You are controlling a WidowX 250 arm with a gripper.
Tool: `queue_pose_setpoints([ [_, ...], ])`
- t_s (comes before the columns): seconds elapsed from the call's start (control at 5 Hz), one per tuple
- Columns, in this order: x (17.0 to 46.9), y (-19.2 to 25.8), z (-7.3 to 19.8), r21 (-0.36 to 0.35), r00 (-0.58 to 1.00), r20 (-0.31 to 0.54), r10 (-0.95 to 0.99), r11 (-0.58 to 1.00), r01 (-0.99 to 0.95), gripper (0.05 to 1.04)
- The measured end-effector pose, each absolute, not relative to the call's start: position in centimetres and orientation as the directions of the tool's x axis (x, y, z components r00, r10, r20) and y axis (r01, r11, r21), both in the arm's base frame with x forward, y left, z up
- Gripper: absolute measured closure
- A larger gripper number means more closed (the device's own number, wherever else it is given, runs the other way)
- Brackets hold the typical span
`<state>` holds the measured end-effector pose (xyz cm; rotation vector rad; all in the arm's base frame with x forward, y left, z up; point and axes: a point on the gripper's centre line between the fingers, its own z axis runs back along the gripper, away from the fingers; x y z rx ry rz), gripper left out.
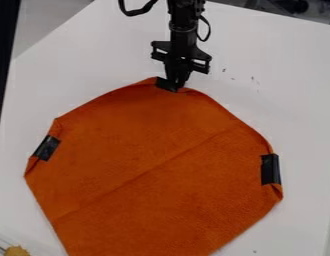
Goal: Fold the cloth from top left to middle
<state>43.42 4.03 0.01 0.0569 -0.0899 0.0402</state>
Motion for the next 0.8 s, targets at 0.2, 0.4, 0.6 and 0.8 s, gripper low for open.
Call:
queue_pose_setpoints([
  [0.2,42.1,3.2,0.2,0.060,0.996,0.081,0.024,0.998,-0.029,1.013],
  [0.4,40.7,2.2,0.3,0.071,0.997,0.078,0.002,0.997,-0.008,1.029],
  [0.6,39.9,1.0,1.2,0.142,0.995,0.088,-0.045,0.989,0.032,1.030],
  [0.8,39.6,-0.8,5.1,0.237,0.976,0.194,-0.100,0.970,0.052,1.030],
])
